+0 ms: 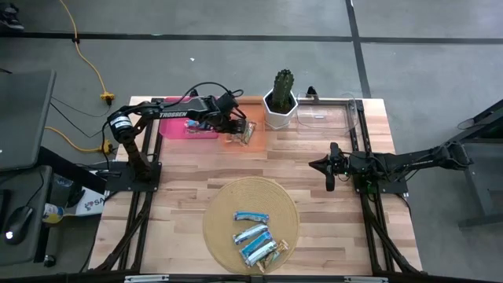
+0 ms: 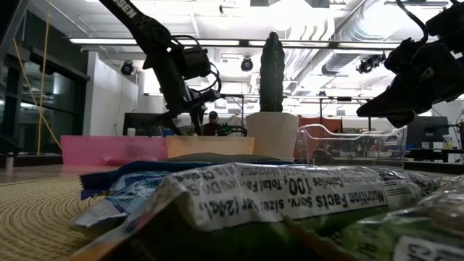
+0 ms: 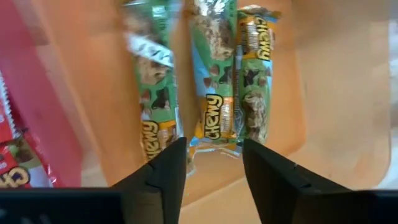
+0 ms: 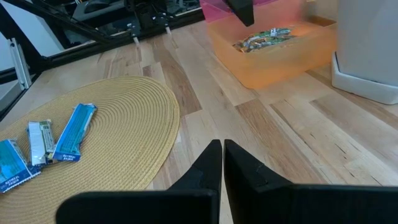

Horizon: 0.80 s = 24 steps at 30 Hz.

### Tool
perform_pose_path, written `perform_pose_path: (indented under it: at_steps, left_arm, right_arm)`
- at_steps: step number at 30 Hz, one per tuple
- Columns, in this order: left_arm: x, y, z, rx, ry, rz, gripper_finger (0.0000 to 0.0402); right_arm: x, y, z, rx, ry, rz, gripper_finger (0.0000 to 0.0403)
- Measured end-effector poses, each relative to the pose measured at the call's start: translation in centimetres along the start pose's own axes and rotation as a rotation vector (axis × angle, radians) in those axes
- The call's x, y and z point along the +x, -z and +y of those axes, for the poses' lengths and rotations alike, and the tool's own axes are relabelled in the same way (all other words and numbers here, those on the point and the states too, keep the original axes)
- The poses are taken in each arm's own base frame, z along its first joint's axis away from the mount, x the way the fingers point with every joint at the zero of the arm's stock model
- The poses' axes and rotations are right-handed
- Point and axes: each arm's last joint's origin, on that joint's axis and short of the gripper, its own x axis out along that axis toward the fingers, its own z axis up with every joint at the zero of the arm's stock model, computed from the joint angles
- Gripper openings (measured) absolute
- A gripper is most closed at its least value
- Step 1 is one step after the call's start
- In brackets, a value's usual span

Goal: Pick and place Granola Bars by type
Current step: Put the blue granola bar into the transparent bin

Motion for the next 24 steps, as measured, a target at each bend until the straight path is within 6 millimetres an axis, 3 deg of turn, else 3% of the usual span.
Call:
perform_pose_path:
  at_steps: [15, 19, 24]
  left_arm:
    - [-0.6, -0.3, -1.2, 0.222, 0.206, 0.024, 0.0177]
    - [-2.3, -0.3, -1.6, 0.300, 0.261, -0.007, 0.0177]
    - [-5.9, -0.1, -2.2, 0.387, 0.365, -0.058, 0.0177]
  right_arm:
    - [0.0, 0.0, 0.0, 0.000, 0.000, 0.000, 0.0000]
    - [0.0, 0.0, 0.0, -0.001, 0.000, 0.000, 0.0000]
    - [0.0, 0.0, 0.0, -0.001, 0.000, 0.000, 0.0000]
